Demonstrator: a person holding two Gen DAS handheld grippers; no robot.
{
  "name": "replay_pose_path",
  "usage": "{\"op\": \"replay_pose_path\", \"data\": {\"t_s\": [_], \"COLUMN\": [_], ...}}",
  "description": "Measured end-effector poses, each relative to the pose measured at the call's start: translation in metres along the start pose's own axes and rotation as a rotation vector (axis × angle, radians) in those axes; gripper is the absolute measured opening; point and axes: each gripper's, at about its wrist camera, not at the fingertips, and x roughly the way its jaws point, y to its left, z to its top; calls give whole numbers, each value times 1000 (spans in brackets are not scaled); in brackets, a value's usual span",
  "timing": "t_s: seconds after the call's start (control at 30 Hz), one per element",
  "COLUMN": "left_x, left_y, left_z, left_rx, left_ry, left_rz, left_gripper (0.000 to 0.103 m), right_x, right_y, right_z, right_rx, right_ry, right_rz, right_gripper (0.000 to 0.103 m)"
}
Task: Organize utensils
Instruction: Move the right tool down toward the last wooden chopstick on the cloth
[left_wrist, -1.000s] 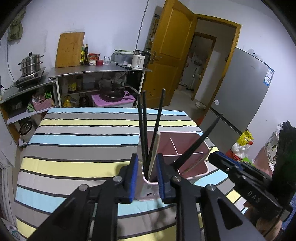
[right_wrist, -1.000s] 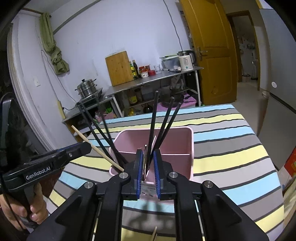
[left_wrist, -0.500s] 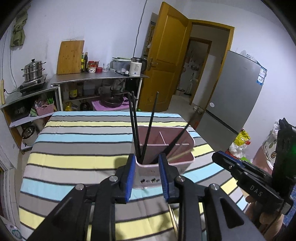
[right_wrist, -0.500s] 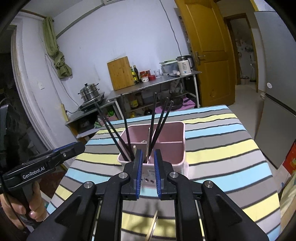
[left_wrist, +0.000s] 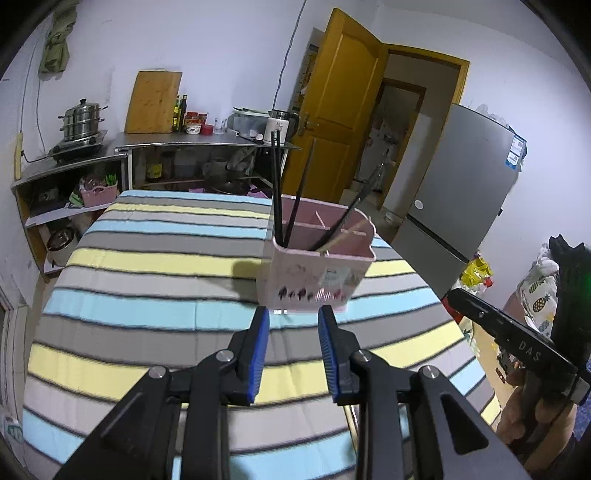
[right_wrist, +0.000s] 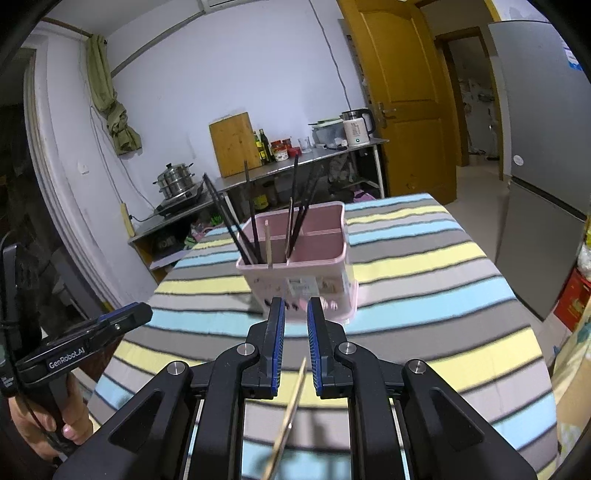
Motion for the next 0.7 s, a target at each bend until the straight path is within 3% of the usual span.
{"op": "replay_pose_path", "data": {"t_s": [0.33,0.7], "left_x": [-15,-5], "left_y": [-9,-11], "left_z": [-45,-76], "left_rx": [18,9], "left_ry": [12,58], "left_rz": [24,13], "left_gripper": [29,29], "right_x": [-8,15], "right_y": [-2,2], "right_z": [-43,-80], "right_rx": [11,-2], "right_ry": [58,149], "right_rz": [-6,4], "right_gripper": [13,13]}}
